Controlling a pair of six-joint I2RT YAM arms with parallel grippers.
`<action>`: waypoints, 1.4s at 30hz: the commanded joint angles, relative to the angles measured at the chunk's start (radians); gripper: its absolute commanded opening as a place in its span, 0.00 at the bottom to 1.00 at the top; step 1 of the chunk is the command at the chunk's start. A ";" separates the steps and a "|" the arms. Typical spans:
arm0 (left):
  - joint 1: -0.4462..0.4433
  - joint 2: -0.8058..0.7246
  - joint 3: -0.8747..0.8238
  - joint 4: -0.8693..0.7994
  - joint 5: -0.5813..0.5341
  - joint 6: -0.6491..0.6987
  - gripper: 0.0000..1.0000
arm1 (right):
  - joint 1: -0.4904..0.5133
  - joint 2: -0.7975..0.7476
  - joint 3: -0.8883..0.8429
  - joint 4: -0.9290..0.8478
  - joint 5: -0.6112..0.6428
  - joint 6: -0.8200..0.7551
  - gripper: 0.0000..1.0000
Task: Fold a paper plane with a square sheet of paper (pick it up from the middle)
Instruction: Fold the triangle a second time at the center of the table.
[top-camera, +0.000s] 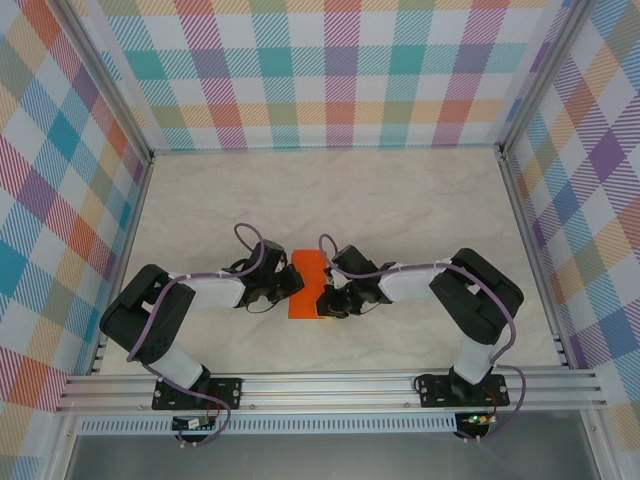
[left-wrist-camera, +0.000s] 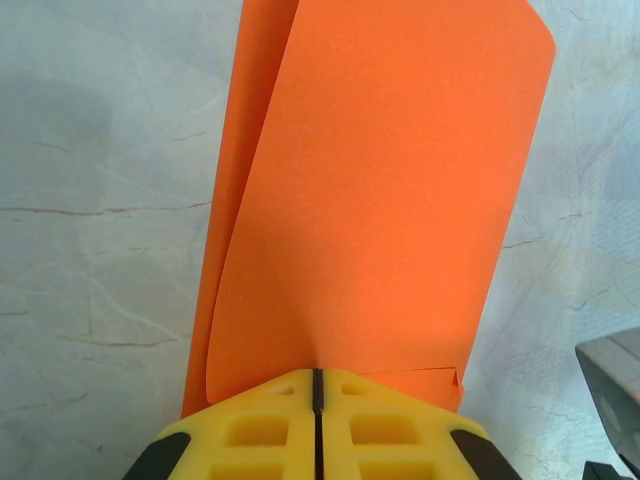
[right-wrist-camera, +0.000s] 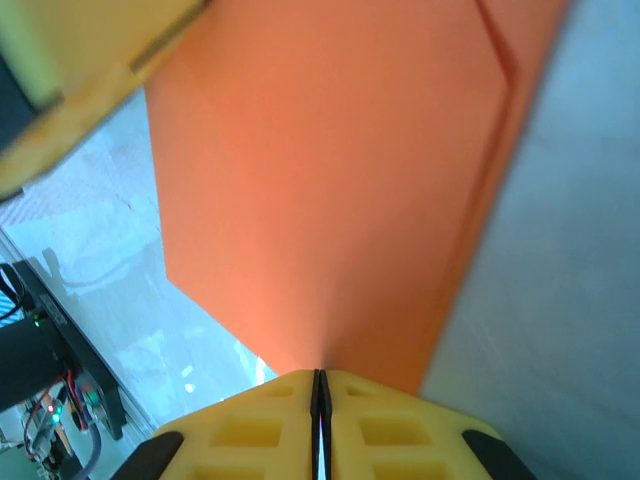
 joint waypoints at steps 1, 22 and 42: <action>0.000 0.014 -0.033 -0.076 -0.089 -0.002 0.07 | 0.004 -0.040 -0.063 -0.076 -0.005 0.003 0.12; -0.003 -0.080 0.007 -0.094 -0.026 0.043 0.15 | -0.126 -0.102 0.092 -0.139 0.064 -0.087 0.41; -0.003 -0.064 0.027 -0.130 -0.040 0.051 0.14 | -0.126 0.069 0.159 -0.067 -0.045 -0.082 0.41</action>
